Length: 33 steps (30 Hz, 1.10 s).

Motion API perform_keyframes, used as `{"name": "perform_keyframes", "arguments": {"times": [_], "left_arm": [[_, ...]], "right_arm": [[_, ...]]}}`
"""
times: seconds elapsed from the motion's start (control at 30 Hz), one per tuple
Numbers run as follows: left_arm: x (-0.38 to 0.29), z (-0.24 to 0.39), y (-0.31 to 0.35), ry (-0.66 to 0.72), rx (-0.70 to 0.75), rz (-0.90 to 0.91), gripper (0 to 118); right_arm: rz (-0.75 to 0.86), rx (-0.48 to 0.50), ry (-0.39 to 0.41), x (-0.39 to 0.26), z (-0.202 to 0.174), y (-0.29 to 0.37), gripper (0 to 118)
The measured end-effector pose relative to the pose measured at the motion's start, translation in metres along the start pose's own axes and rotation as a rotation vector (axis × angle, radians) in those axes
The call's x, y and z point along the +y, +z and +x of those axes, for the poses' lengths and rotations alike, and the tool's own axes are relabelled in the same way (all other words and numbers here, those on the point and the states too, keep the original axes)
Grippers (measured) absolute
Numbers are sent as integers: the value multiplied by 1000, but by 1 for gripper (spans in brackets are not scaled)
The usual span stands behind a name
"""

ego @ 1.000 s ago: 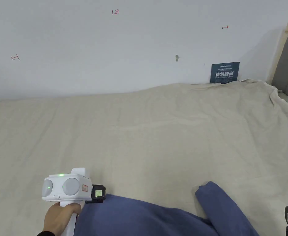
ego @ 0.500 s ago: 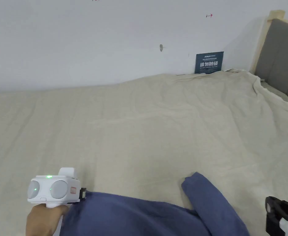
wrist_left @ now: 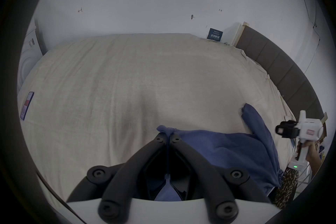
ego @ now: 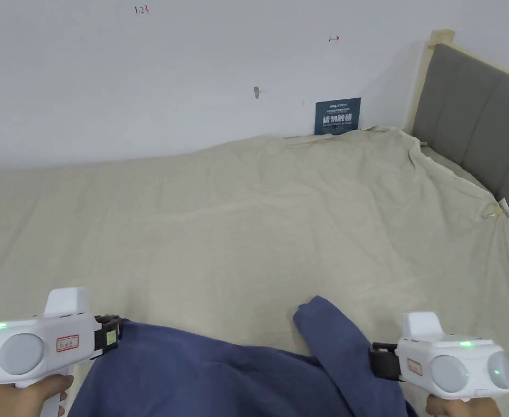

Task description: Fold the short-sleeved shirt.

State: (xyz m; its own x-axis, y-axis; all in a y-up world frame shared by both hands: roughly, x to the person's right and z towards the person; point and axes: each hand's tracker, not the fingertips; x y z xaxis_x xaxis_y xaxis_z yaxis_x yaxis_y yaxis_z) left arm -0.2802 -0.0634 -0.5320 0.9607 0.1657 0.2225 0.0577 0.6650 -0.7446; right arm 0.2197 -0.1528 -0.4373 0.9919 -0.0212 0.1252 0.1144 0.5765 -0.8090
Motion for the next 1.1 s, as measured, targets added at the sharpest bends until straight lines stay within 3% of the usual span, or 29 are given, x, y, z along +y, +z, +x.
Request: {"name": "perform_keyframes", "arguments": {"times": [0.1,0.17,0.2,0.23,0.27,0.47,0.9,1.1], "left_arm": [[-2,4,9,5,5,6,0],[-4,5,11,14,4,7,0],[-3,3,7,19,3,9,0],[-4,3,8,21,3,9,0],[-6,4,9,23,5,9,0],[-11,1,21,37,18,19,0],[-5,-23,117,136,30,209,0],[33,-43,178,194,58,372,0]], "right_arm": [[-60,26,-32,-5,-2,-18,76],[-68,30,-20,-9,-4,-26,63],[-72,33,-20,-10,-4,-28,47],[-76,39,-29,-12,-7,-26,20],[-65,44,-34,-14,-12,-19,3],[57,57,-38,-14,-12,28,3],[511,214,-183,48,35,179,3],[677,260,-154,110,27,232,3]]}}
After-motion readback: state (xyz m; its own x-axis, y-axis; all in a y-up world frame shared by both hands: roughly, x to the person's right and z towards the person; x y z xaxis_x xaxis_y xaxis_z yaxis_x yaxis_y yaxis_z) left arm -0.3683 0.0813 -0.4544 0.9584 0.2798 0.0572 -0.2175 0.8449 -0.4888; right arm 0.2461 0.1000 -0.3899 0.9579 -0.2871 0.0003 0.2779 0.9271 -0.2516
